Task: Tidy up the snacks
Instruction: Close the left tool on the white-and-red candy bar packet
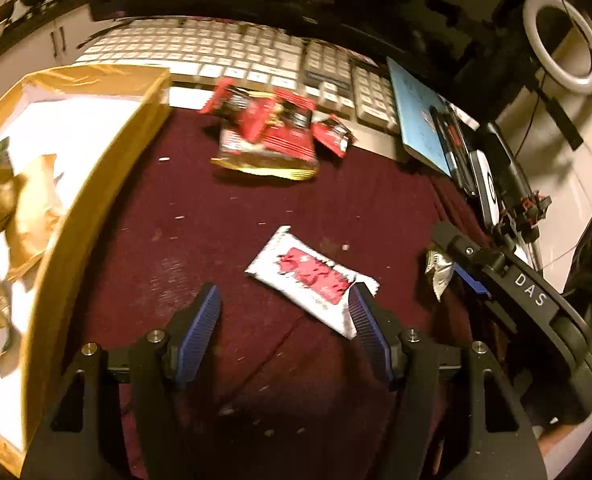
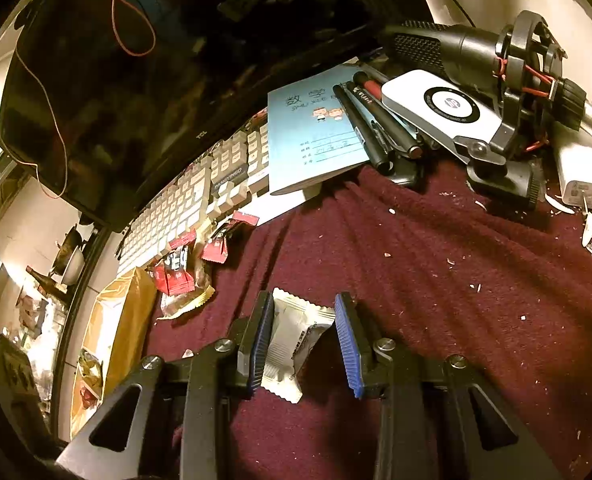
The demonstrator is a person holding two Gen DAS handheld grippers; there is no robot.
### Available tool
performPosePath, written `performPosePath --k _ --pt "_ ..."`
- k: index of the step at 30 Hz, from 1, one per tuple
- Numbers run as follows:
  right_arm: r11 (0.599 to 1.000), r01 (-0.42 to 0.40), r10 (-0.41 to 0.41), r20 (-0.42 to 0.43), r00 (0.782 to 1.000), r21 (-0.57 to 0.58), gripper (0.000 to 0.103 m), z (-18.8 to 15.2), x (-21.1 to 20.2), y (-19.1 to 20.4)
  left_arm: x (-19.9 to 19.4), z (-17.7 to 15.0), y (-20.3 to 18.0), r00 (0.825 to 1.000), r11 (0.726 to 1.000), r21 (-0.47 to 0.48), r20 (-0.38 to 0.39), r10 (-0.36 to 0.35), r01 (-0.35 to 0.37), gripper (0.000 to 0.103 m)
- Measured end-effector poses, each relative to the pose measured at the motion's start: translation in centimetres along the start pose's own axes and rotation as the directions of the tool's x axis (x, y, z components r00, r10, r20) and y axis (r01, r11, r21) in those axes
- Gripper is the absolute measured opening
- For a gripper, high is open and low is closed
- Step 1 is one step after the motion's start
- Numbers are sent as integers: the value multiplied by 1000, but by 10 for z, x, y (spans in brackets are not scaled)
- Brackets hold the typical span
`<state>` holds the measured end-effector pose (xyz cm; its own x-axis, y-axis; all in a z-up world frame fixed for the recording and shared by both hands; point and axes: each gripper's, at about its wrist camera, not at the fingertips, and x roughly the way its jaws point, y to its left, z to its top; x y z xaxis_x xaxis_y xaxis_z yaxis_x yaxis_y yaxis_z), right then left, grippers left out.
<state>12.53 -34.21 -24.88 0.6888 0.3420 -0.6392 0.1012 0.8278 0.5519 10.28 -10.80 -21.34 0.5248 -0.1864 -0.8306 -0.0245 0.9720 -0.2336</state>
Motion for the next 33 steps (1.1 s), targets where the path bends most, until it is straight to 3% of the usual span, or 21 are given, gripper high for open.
performPosePath --k 5,10,15,21,22,24,25,31,32,33 --pt "1000 -6 6 11 1000 -2 32 1 -2 0 -9 -12 24 999 994 -102 8 -43 43 66" --pt "1000 -16 17 8 1000 -18 32 0 -2 3 -7 -11 15 996 992 -95 1 -84 84 66" --pt "1000 -28 28 6 1000 -14 32 0 -3 2 15 -3 -10 992 990 -80 -53 -118 113 66" --pt "1000 -25 25 9 1000 -7 32 -1 -3 1 35 11 -35 999 999 29 -23 44 -43 65" --pt "1000 -24 24 9 1000 -6 32 -1 -3 1 36 9 -39 997 995 61 -14 75 -74 62" --pt "1000 -26 26 9 1000 -2 32 0 -4 0 35 1 -45 990 981 128 17 143 -144 45" --pt "1000 -26 26 9 1000 -1 32 0 -4 0 33 -3 -46 987 975 150 28 161 -163 43" --pt "1000 -21 21 6 1000 -13 32 -1 -3 2 23 -21 -41 978 962 182 71 195 -205 48" --pt "1000 -19 20 6 1000 -13 32 -1 -3 2 22 -23 -39 979 962 183 77 189 -200 45" --pt "1000 -18 18 8 1000 -14 32 0 -3 3 21 -23 -38 979 963 185 79 187 -198 33"
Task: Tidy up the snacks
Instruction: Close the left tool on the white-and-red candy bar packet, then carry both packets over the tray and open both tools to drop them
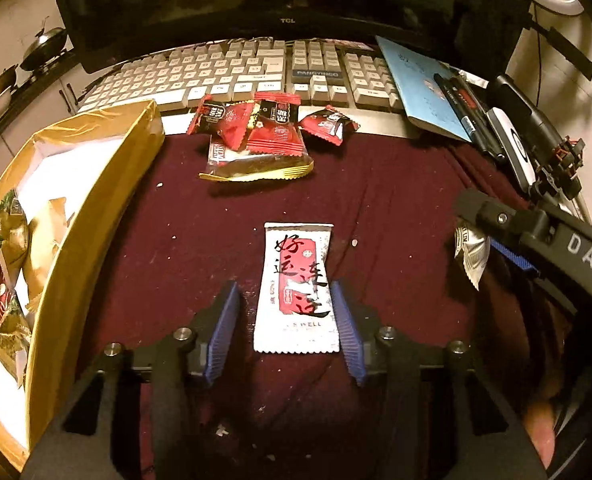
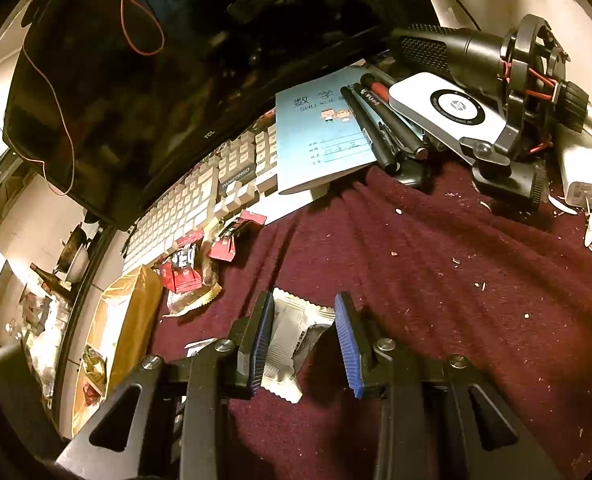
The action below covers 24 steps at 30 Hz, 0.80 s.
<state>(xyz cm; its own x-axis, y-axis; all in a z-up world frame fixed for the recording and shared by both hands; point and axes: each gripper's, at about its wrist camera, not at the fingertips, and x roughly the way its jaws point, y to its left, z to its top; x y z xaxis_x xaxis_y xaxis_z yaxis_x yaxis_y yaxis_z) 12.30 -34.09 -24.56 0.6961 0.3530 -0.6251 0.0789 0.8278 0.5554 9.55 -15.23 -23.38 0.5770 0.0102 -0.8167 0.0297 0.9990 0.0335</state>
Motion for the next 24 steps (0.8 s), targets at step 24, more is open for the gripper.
performPosePath --k 24 --pt "938 -251 241 -69 968 -238 32 -31 -19 116 -123 -29 180 931 891 -334 298 -210 308 33"
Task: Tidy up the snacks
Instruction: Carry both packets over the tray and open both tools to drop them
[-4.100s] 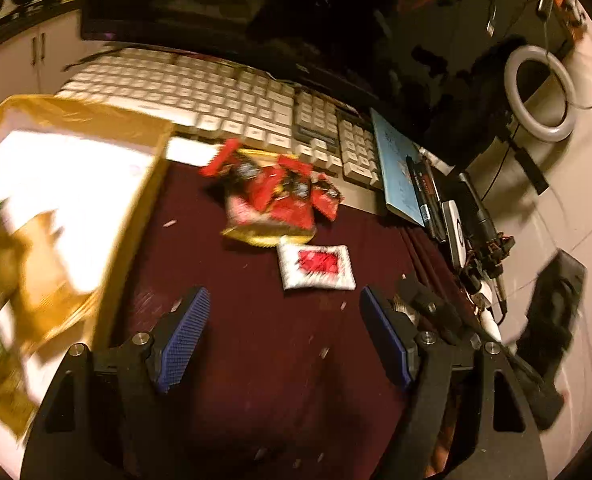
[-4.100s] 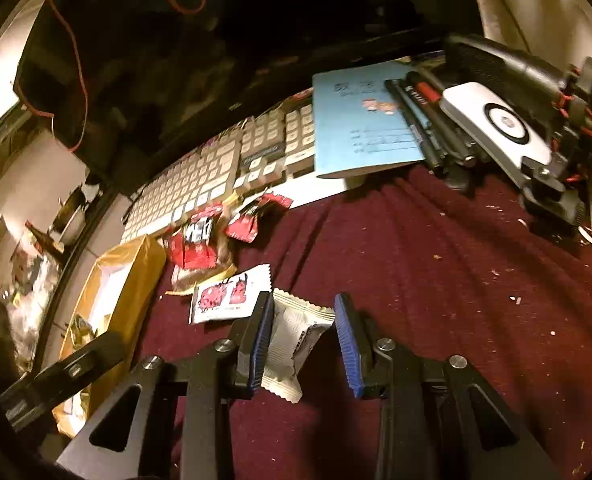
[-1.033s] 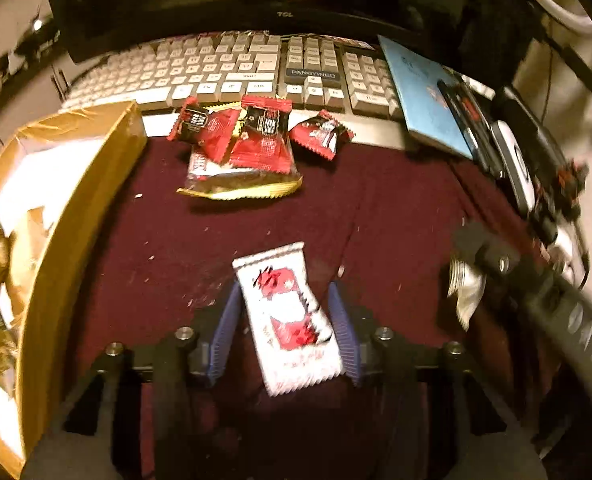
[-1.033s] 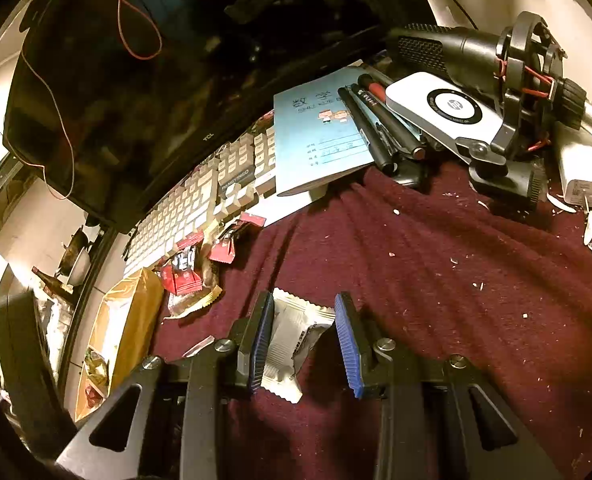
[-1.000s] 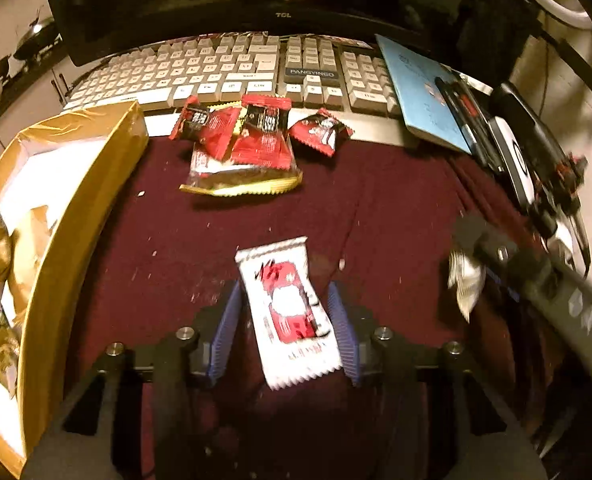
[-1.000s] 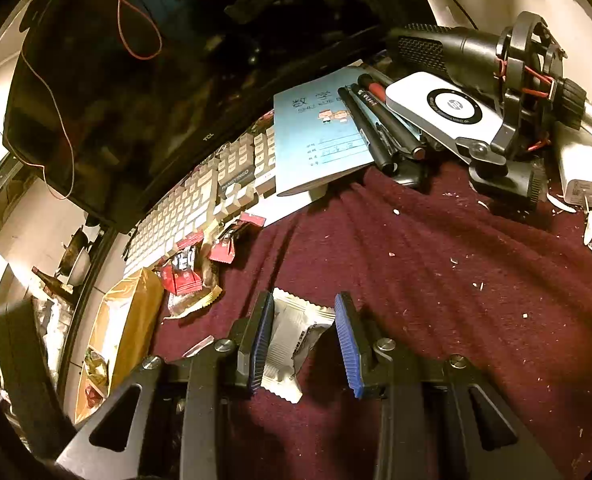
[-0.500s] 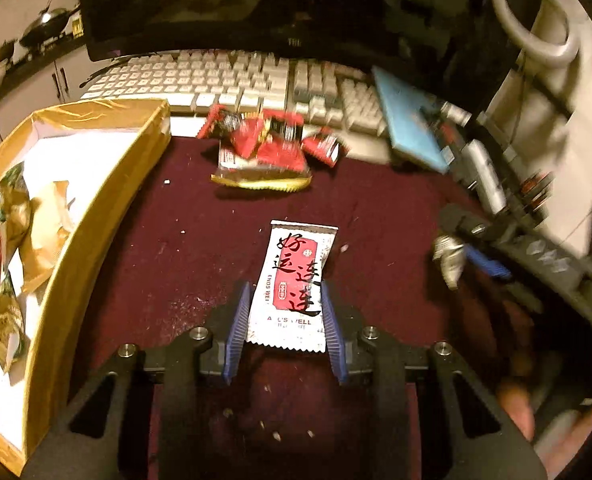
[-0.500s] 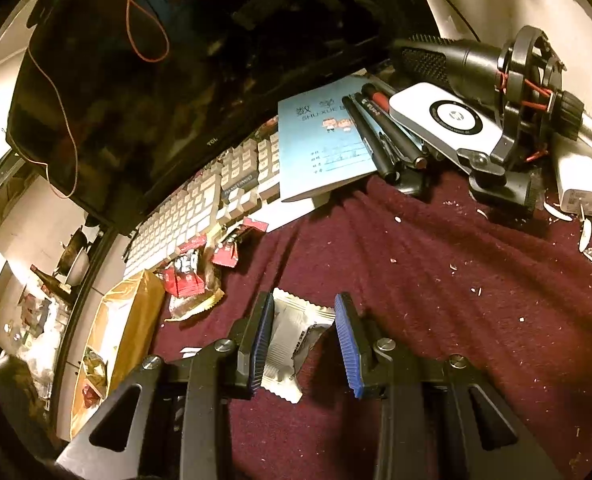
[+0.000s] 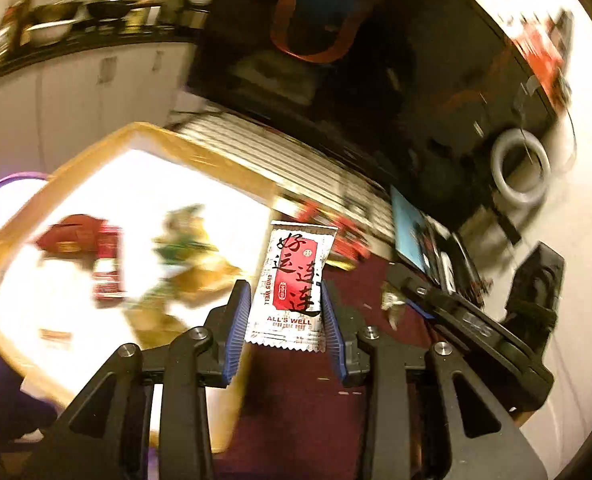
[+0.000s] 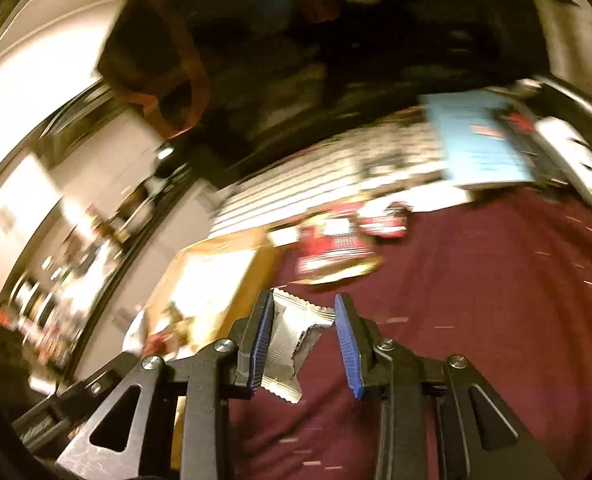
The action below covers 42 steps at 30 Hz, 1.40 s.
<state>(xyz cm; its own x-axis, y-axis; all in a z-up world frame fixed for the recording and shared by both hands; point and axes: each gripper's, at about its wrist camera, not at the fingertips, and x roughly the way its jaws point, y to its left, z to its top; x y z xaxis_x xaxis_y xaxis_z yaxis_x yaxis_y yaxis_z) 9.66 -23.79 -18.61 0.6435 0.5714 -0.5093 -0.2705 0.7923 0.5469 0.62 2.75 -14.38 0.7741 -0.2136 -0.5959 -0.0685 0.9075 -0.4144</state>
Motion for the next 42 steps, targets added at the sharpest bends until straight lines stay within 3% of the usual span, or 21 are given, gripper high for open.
performPosePath --k 6,12,19,26,35,42 --pt "976 -149 133 -106 985 -161 32 -10 32 80 -20 21 71 997 991 -124 64 49 -41 33" --pt "957 -145 100 -184 978 -250 32 -14 75 127 -6 32 96 994 983 -156 40 101 -94 33" --pt "958 -7 -42 -166 985 -286 32 18 116 132 36 70 108 983 976 -119 -20 183 -185 33" --pt "935 100 -172 -191 966 -339 32 33 165 125 90 87 119 963 964 -112 -151 223 -240 33" --pt "939 117 -202 -243 949 -324 32 28 193 110 114 87 131 933 943 -127 -235 273 -308 33" --pt "937 120 -209 -252 945 -327 35 25 196 110 121 83 123 918 939 -88 -260 300 -332 35"
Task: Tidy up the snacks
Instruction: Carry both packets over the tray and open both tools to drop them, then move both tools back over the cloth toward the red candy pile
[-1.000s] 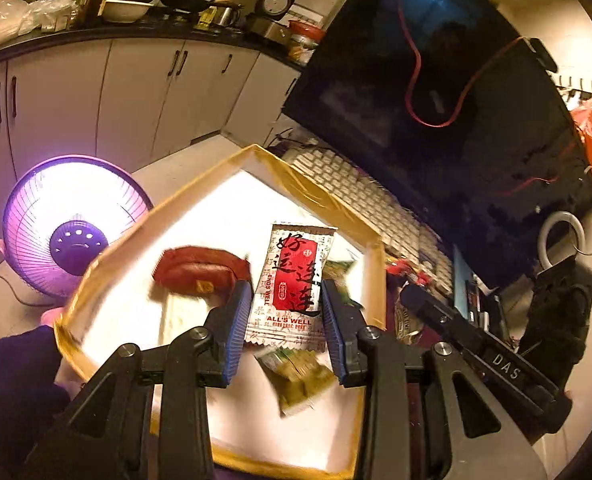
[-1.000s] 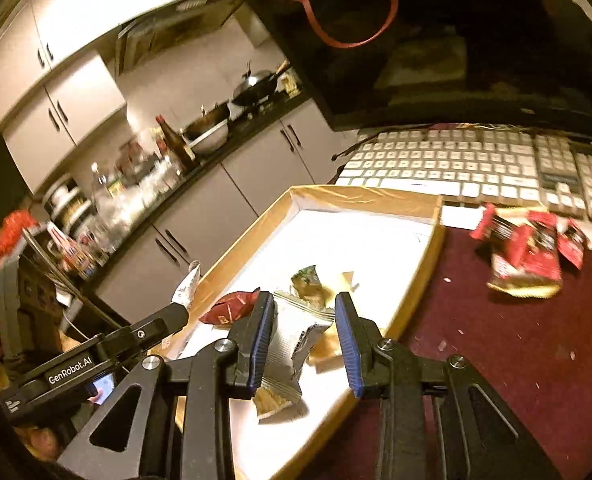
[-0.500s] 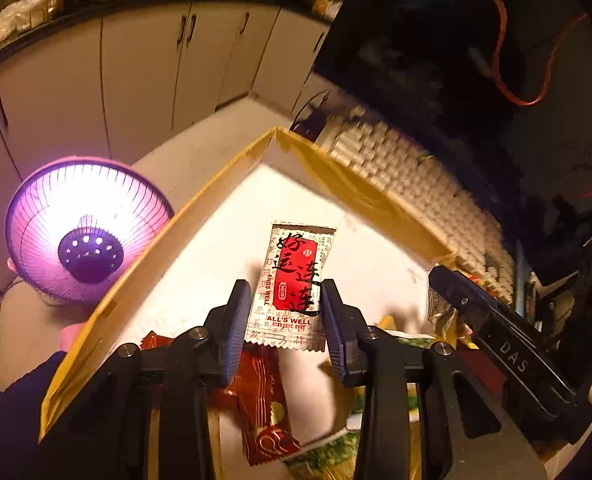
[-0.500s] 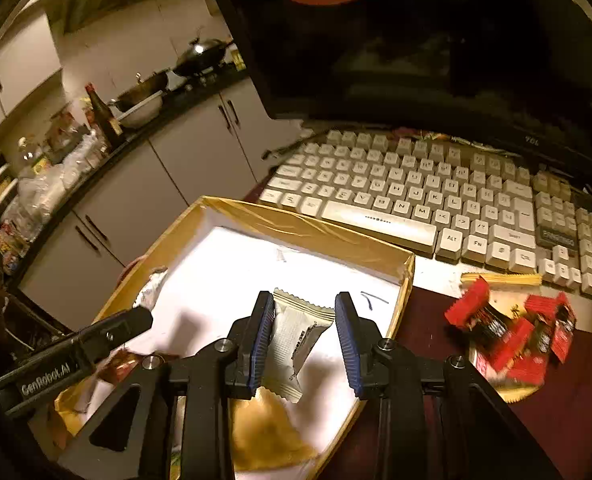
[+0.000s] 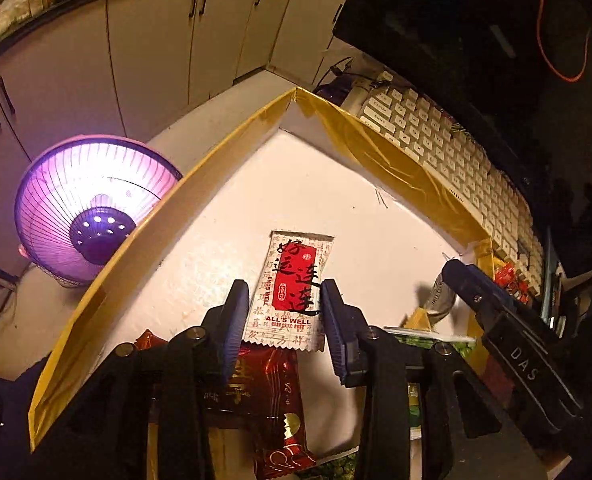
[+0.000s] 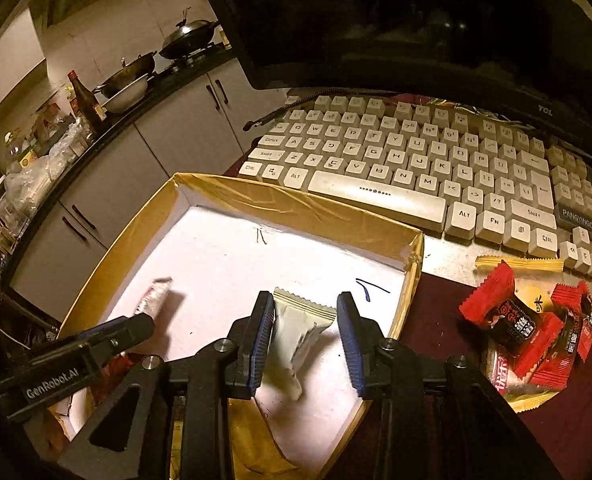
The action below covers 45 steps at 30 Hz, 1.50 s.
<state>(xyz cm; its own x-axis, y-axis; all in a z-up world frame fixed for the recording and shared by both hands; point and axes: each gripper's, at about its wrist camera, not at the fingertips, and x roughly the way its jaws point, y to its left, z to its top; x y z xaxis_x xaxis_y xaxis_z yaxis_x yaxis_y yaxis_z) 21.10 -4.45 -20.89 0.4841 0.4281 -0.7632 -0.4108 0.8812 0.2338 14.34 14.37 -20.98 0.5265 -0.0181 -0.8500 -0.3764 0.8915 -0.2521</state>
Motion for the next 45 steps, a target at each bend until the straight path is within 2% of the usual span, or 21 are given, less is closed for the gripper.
performPosePath --k 2,4,6,8,11,16,20,24,33,45 --pt "1000 -14 14 5 1000 4 36 -1 -2 -1 -3 0 -1 1000 1000 -1 2 -2 2 37" --pt "1000 -28 28 5 1000 12 37 0 -2 -2 -5 -1 -2 1000 1000 0 14 4 -4 42" --pt "999 -35 35 14 999 24 45 1 -5 -4 -10 -3 -4 999 1000 10 40 21 -21 60" --pt "998 -44 43 32 999 34 48 1 -13 -6 -15 -4 -8 997 998 31 68 47 -49 69" --pt "998 -54 52 51 997 37 48 0 -26 -8 -23 -8 -9 992 996 29 104 75 -79 69" --pt "994 -85 79 101 992 63 56 -10 -58 -15 -49 -20 -11 984 999 19 176 38 -42 69" --pt "989 -116 104 136 985 87 62 -31 -85 -25 -80 -44 -18 960 999 23 279 29 -37 73" --pt "984 -120 98 159 982 134 66 -55 -103 -45 -100 -61 -28 941 999 37 338 3 -16 77" --pt "959 -126 80 185 979 252 69 -83 -123 -98 -121 -88 -73 933 985 169 351 -81 22 77" --pt "945 -68 18 155 988 321 69 -100 -123 -127 -128 -116 -113 929 957 283 333 -164 67 77"
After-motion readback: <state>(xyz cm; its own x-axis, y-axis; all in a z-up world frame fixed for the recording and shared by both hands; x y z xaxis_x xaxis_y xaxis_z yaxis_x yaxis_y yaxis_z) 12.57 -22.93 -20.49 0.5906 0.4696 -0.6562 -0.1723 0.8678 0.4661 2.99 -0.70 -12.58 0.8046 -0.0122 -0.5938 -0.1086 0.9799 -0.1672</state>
